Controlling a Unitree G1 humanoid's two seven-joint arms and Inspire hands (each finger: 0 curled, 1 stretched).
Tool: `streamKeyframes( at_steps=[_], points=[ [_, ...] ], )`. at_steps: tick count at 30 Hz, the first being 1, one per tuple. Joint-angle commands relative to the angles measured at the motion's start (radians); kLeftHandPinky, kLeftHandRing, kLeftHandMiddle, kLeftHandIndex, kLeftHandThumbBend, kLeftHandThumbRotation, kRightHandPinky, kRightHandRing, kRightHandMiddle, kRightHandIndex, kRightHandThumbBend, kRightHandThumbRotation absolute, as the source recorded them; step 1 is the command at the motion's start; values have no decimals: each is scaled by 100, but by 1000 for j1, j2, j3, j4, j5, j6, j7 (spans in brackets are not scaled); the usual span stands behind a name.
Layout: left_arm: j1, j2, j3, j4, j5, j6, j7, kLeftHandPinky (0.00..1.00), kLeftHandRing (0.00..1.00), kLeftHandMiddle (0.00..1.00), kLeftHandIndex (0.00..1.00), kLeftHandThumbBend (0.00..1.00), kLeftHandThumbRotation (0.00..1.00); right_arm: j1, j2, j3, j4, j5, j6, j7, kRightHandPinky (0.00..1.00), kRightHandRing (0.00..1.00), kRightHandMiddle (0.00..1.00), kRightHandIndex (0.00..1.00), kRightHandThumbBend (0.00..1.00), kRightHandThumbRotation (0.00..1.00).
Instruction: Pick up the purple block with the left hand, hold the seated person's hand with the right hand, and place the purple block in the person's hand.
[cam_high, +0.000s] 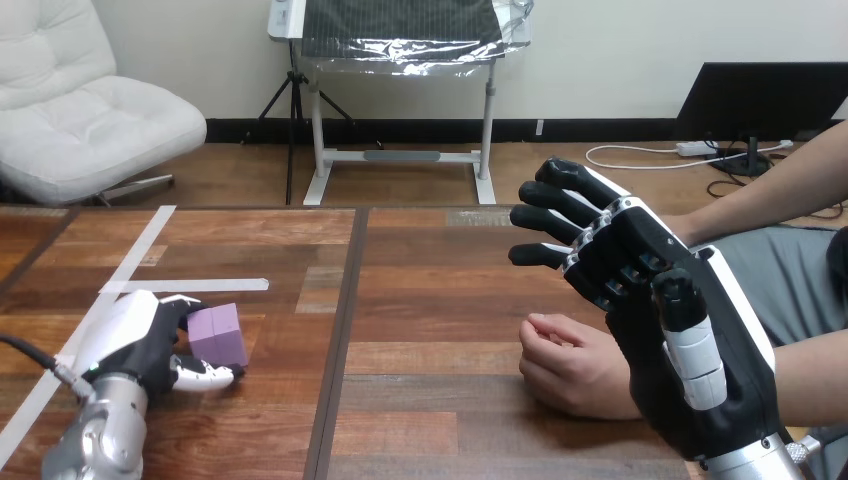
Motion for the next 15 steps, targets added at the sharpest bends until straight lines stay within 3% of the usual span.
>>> streamKeyframes(
  at_steps=[1,15],
  points=[
    [-92,11,-19,-36,11,12,3,65,72,74,71,73,3,-48,7,-8,-13,18,-15,2,72,82,83,84,84,79],
    [-99,3,-27,-39,5,49,5,55,63,67,62,71,0,-49,8,-7,-15,14,-16,0,72,82,83,84,83,79]
  ],
)
